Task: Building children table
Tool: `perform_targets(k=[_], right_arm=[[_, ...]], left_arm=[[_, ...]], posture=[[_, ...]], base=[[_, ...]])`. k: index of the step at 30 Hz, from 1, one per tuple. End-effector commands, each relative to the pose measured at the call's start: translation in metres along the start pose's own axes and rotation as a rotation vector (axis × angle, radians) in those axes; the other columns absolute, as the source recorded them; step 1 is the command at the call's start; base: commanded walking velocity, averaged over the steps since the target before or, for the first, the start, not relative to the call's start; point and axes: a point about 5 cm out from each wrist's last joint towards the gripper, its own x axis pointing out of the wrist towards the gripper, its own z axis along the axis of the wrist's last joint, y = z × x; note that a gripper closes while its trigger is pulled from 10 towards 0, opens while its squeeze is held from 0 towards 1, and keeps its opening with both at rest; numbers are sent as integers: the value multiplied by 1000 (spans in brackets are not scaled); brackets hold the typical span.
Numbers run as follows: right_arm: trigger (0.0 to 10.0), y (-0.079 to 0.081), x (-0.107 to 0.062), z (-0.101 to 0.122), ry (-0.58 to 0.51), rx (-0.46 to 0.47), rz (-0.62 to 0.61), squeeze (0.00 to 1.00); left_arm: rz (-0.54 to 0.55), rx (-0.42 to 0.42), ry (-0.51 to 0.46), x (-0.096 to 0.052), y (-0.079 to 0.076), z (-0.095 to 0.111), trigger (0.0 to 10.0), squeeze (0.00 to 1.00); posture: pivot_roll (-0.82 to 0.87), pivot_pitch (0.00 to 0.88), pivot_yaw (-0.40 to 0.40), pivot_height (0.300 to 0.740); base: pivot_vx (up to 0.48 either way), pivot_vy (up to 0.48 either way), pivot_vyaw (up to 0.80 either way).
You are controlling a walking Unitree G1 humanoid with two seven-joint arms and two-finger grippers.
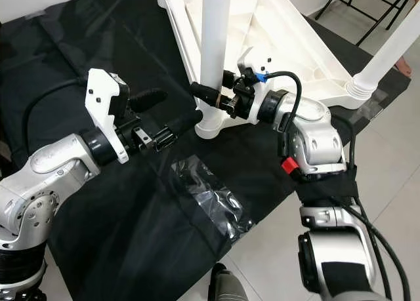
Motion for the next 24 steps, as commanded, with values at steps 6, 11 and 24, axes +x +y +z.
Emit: perform_targets(k=[6,11,24], right_arm=[[0,51,-5,-82,291,99,-795,0],[0,52,27,-73,234,176,-720,0],[10000,59,25,-48,89,169,-681,1000]], left_arm=[[-5,1,4,-1,-1,0,10000,0],[-6,10,1,-2,-1,1,10000,0],[20,10,2,-4,3,-2,10000,0]], posture=[[60,323,-21,740],[61,307,-26,740],[38,300,-25,740]], base=[[0,0,0],[0,0,0],[0,0,0]])
